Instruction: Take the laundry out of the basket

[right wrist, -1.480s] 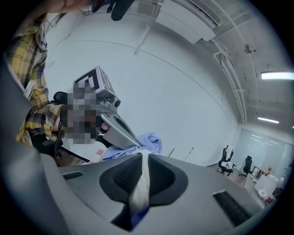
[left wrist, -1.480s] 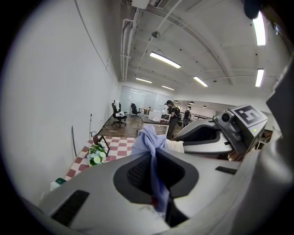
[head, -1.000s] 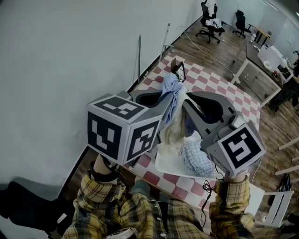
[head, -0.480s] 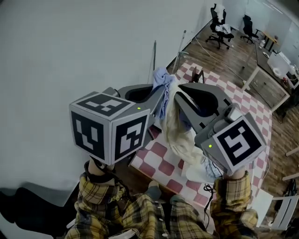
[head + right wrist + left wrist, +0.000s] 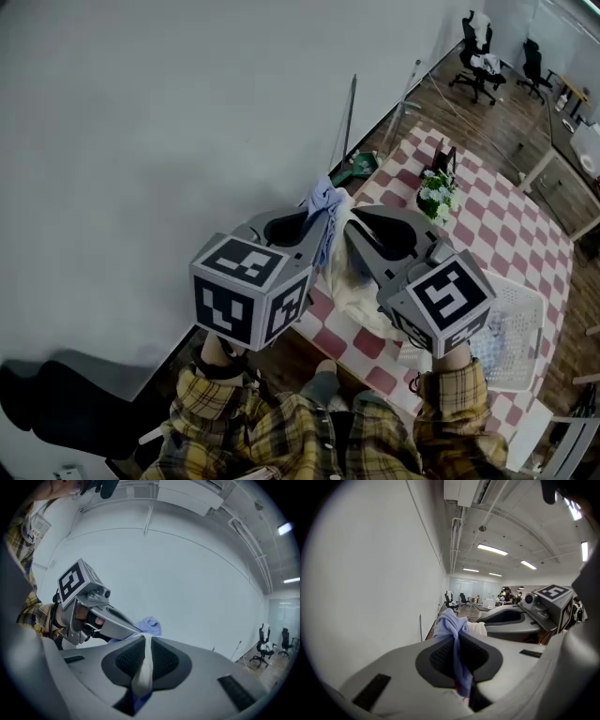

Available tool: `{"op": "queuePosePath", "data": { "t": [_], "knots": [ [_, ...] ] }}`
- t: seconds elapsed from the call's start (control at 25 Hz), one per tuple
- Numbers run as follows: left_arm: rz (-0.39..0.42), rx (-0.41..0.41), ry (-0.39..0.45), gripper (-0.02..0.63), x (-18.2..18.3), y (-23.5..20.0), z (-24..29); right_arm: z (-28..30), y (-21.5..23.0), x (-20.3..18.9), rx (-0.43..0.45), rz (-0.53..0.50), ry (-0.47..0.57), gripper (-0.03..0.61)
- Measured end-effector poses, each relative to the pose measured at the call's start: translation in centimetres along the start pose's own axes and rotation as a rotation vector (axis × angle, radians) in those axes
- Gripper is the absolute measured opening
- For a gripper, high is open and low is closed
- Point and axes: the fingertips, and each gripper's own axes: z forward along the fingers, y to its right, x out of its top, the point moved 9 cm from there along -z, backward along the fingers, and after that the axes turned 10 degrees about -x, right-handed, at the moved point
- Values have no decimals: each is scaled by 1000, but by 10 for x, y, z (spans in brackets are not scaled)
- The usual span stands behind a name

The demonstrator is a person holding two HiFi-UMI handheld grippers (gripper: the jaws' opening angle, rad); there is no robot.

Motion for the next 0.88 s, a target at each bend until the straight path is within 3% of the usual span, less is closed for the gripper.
{"op": "queuePosePath", "data": {
  "t": [0.44, 0.68, 0.88],
  "knots": [
    [3, -29, -132, 44, -111, 5, 67, 4, -12, -128, -43, 217, -247, 54],
    [-22, -48, -190, 44, -170, 6, 95, 5, -29, -191, -111, 329, -386, 54],
    [-53, -23, -184, 46, -204, 5, 112, 10, -37, -220, -192, 389, -485, 55]
  ]
}}
